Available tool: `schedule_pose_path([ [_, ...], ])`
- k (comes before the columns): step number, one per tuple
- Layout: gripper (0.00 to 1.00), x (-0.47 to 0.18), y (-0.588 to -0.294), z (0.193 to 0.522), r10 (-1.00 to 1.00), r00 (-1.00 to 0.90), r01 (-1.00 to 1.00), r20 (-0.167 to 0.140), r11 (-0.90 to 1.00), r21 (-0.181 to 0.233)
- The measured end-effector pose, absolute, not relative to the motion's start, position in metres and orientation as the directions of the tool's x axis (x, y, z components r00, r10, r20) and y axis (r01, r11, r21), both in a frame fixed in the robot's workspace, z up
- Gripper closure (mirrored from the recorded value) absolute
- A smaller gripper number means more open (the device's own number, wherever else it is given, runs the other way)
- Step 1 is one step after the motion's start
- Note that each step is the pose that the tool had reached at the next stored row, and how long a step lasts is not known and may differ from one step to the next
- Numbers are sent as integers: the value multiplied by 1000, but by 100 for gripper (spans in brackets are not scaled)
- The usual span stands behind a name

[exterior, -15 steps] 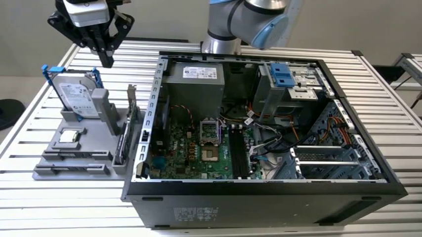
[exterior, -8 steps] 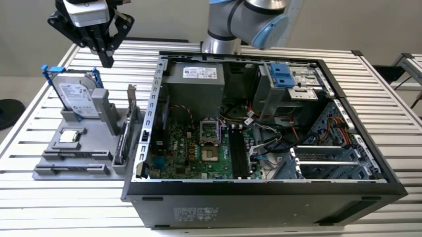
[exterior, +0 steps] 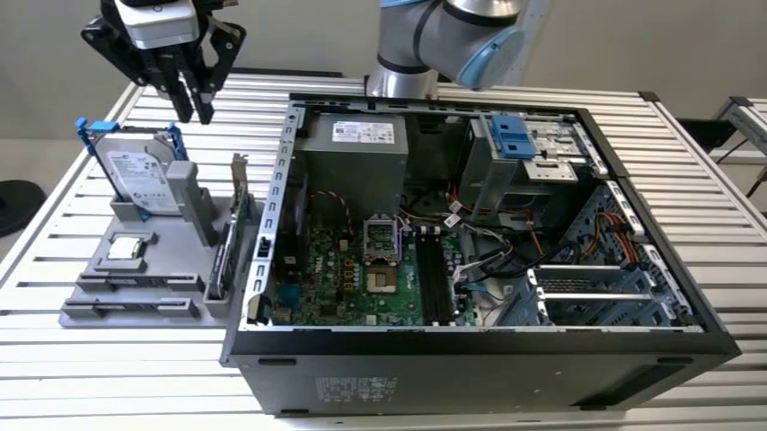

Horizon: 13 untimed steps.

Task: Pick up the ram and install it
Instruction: 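Reach for the ram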

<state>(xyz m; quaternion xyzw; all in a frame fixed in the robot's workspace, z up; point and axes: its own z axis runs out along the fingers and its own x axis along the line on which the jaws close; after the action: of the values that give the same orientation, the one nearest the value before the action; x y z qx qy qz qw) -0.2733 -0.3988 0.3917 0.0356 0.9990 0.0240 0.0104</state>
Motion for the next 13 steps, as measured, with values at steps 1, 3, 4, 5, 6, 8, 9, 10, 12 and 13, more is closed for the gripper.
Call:
schedule_pose_path([
  [1,0,-273,-399,392,72,-997,71,-19,996,49],
  [3,0,-273,-399,392,72,-997,71,-19,996,49],
  [4,0,-273,-399,392,72,-997,71,-19,996,49],
  [5,0,-273,-399,392,72,-997,71,-19,996,49],
  [6,0,-273,-399,392,72,-997,71,-19,996,49],
  [8,0,-273,-399,392,72,-997,71,-19,996,49],
  [9,0,-273,-399,392,72,-997,71,-19,996,49],
  [10,0,-273,-399,392,72,-997,71,-19,996,49],
  [12,0,-273,-399,392,72,-997,71,-19,996,49],
  [13,0,-274,-399,392,72,-997,71,-19,996,49],
])
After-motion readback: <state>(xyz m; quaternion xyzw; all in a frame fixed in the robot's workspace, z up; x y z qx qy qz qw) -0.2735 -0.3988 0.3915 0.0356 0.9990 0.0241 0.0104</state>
